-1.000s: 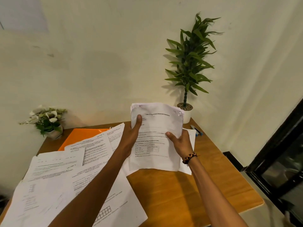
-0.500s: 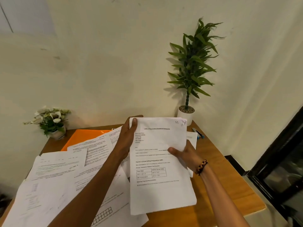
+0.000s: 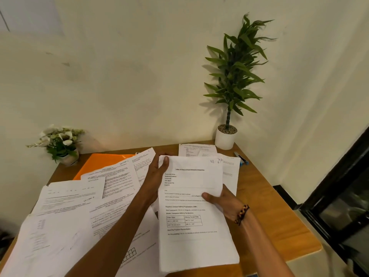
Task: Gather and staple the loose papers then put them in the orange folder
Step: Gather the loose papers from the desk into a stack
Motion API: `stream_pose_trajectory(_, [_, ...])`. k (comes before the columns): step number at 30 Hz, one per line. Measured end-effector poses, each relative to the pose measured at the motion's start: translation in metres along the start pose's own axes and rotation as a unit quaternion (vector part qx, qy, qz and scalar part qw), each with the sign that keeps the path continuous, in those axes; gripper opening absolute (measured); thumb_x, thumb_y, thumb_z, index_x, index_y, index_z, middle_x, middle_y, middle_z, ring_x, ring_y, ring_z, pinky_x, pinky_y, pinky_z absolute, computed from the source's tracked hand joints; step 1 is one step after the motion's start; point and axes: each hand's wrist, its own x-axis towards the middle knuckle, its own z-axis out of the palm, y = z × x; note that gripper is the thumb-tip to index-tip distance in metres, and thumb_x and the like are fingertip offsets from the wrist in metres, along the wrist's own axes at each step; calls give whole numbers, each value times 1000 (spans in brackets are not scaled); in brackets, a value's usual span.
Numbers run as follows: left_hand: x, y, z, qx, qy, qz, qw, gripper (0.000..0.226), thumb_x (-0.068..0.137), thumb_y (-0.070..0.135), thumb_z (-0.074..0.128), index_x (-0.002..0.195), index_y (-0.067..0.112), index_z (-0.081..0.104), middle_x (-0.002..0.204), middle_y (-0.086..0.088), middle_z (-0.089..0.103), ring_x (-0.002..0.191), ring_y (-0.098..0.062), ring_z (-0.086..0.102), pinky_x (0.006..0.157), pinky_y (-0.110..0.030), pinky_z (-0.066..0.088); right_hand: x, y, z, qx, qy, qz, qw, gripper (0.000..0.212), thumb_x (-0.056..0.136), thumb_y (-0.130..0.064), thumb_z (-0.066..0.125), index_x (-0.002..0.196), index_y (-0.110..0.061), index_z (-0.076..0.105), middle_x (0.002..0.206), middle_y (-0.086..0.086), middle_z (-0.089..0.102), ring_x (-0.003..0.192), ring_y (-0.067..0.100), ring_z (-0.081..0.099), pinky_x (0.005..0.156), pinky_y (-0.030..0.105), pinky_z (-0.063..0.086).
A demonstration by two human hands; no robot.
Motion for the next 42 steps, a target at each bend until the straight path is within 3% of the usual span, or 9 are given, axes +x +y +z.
stream_pose_trajectory(4, [0, -6, 1, 19, 10, -11, 1000, 14, 105, 35, 49, 108, 27, 59, 85, 4, 73, 72, -14, 73, 58, -27, 58, 1, 1, 1, 2, -6, 6, 1000, 60, 90, 3, 67, 143, -11, 44, 137, 16, 60, 127, 35, 57, 105, 59, 45])
stream_pose_trajectory(12, [0, -11, 2, 30, 38, -14, 999, 22, 107, 33, 43, 103, 30, 64, 97, 7, 68, 74, -10, 67, 55, -19, 53, 3, -2, 2, -42, 16, 8, 999, 75, 76, -25, 84, 141, -19, 46, 133, 6, 65, 123, 26, 62, 104, 55, 48])
stream_pose_trajectory(14, [2, -16, 1, 26, 35, -24, 999, 25, 107, 37, 41, 106, 30, 64, 102, 3, 67, 79, -16, 68, 60, -25, 57, 3, 0, 3, -42, 19, 6, 999, 77, 73, -29, 87, 138, -21, 48, 132, 4, 66, 122, 25, 62, 103, 54, 49])
stream_pose_trajectory(19, [6, -20, 0, -34, 42, -74, 996, 31, 108, 38, 39, 103, 30, 68, 96, 8, 71, 79, -18, 69, 69, -39, 59, 4, 6, 4, -29, 29, 7, 999, 54, 87, -1, 70, 133, -19, 50, 128, 6, 68, 119, 24, 65, 95, 44, 56])
stream_pose_trajectory(24, [3, -24, -3, -80, 43, -99, 991, 24, 106, 42, 44, 110, 34, 66, 107, -6, 74, 94, -31, 71, 87, -55, 57, 4, 4, 6, -35, 43, -4, 998, 76, 71, -32, 87, 136, -17, 50, 130, 5, 67, 121, 25, 63, 101, 52, 51])
stream_pose_trajectory(31, [0, -43, -4, 8, -13, -112, 994, 28, 105, 41, 45, 128, 27, 55, 116, 3, 72, 95, -13, 74, 69, -25, 61, 5, 9, 2, -21, 52, -4, 998, 66, 71, -28, 86, 129, -18, 56, 123, 4, 71, 116, 25, 67, 98, 49, 54])
stream_pose_trajectory(36, [19, -73, -11, 40, 2, -158, 987, 64, 90, 68, 51, 139, 28, 51, 136, -1, 64, 114, -24, 67, 96, -55, 55, 5, 8, 0, -37, 47, 4, 998, 50, 81, -12, 79, 128, -13, 60, 122, 6, 71, 112, 23, 69, 94, 44, 56])
stream_pose_trajectory(40, [6, -52, 3, 86, -39, -153, 984, 29, 105, 44, 42, 125, 27, 54, 108, 14, 66, 94, -5, 64, 69, -23, 51, 11, -3, -10, 8, 137, -45, 990, 42, 84, -6, 76, 124, -9, 62, 122, 7, 71, 111, 24, 69, 92, 48, 57])
stream_pose_trajectory(42, [6, -53, 9, 122, -70, -147, 979, 31, 105, 45, 41, 127, 27, 53, 108, 14, 64, 92, -3, 62, 68, -20, 46, 15, -8, -17, -42, 190, -88, 977, 34, 83, -3, 77, 115, -8, 65, 119, 3, 71, 113, 15, 66, 94, 39, 56])
